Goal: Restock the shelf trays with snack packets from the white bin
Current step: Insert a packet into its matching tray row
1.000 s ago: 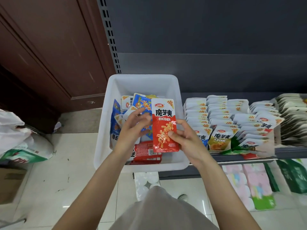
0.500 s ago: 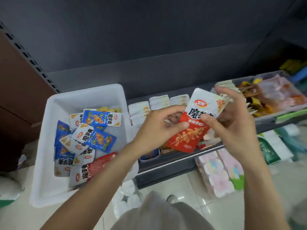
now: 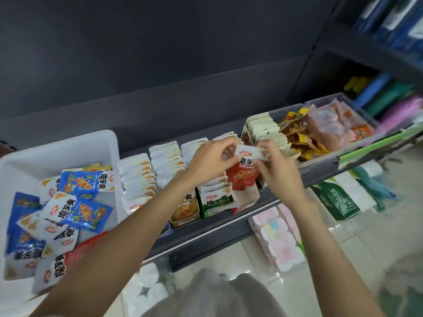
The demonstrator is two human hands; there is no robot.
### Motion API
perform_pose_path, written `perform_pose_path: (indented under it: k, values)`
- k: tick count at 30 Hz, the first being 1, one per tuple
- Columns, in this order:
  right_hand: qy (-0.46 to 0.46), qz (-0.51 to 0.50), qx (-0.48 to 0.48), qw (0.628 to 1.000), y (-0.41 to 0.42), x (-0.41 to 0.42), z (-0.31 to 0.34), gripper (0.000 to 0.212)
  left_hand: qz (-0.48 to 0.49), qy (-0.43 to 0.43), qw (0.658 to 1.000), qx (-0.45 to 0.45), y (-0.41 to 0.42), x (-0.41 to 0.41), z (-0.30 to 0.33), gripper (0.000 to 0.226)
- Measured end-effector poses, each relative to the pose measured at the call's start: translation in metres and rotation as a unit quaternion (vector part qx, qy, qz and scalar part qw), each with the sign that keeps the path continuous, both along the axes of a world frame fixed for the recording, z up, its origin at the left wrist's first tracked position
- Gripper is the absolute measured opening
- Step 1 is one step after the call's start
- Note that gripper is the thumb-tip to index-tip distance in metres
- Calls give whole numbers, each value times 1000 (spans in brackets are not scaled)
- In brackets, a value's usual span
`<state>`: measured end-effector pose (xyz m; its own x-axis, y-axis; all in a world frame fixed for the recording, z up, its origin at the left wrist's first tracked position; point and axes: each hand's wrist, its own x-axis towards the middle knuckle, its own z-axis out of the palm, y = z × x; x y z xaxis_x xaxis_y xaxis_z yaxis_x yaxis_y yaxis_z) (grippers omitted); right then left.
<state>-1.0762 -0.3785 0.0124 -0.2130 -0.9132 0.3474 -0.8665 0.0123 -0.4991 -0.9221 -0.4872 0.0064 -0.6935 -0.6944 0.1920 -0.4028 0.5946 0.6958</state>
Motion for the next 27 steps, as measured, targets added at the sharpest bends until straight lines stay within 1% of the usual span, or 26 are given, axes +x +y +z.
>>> perform_pose_path:
  k: [1, 3, 5, 7, 9, 11, 13, 15, 16, 18, 20, 22, 24, 25, 27]
  values:
    - [4, 4, 12, 1000, -4, 2, -8, 27, 8, -31, 999, -23, -3, 2, -3, 14]
    - [64, -5, 27, 998, -11, 4, -22, 24, 11, -85, 995, -58, -8, 4, -8, 12]
    - [150, -40, 29, 987, -15, 5, -34, 29, 6, -125, 987, -97, -10, 2, -12, 15]
    - [184, -73, 29, 980, -18, 7, -42, 34, 13, -145, 981, -130, -9, -2, -14, 16]
    - [179, -93, 31, 979, -21, 10, -45, 38, 32, -133, 982, -134, -7, -4, -14, 16]
    - [151, -105, 20, 983, -19, 12, -40, 37, 52, -105, 986, -120, -6, -1, -10, 19]
    - [89, -116, -10, 989, -12, 17, -25, 34, 78, -59, 988, -121, -3, 9, 1, 20]
    - [7, -114, -56, 992, 1, 25, -6, 31, 107, 18, 984, -141, 3, 30, 12, 16]
    - [-31, -101, -82, 991, 7, 31, 5, 29, 120, 52, 980, -152, 7, 44, 16, 15]
    - [-93, -53, -113, 988, 17, 49, 24, 24, 145, 94, 970, -169, 16, 77, 18, 14]
    - [-127, 21, -107, 986, 21, 73, 39, 20, 180, 110, 962, -175, 27, 117, 15, 18]
    - [-130, 103, -76, 983, 19, 101, 45, 16, 224, 107, 953, -172, 40, 162, 8, 23]
    - [-107, 172, -37, 979, 12, 135, 42, 15, 263, 78, 950, -149, 55, 210, -4, 28]
    - [-99, 200, -14, 975, 8, 154, 36, 14, 276, 47, 951, -128, 62, 233, -11, 30]
    - [-88, 258, 34, 962, 1, 194, 26, 14, 297, -47, 951, -68, 73, 278, -29, 28]
